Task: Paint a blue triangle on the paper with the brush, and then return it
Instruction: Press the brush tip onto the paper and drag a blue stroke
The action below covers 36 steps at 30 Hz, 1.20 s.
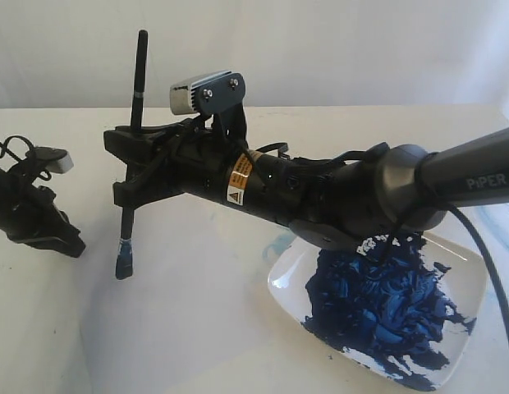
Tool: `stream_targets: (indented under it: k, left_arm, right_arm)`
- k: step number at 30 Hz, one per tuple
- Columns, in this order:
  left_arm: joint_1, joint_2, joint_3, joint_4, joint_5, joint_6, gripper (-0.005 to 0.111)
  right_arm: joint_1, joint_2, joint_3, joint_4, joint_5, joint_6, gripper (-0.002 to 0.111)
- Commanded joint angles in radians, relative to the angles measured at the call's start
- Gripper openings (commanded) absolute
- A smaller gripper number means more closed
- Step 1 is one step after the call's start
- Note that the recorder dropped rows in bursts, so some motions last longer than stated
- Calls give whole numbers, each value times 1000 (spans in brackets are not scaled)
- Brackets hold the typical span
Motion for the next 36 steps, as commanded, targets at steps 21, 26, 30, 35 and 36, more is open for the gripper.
stream_targets:
  k: [21, 26, 30, 35, 36]
  left_arm:
    - [-5, 48, 7, -220, 62, 160, 0]
    - [-5, 62, 7, -204, 50, 154, 0]
    - [-5, 62, 7, -195, 50, 152, 0]
    - [-5, 62, 7, -190, 50, 152, 0]
    - [-5, 62, 7, -190, 50, 152, 0]
  right_arm:
    - [8, 27, -6, 31, -22, -13, 0]
    - [10, 35, -6, 34, -38, -13, 0]
    - [17, 56, -15, 34, -53, -13, 0]
    - [23, 88, -36, 34, -90, 6, 0]
    - [27, 91, -40, 34, -83, 6, 0]
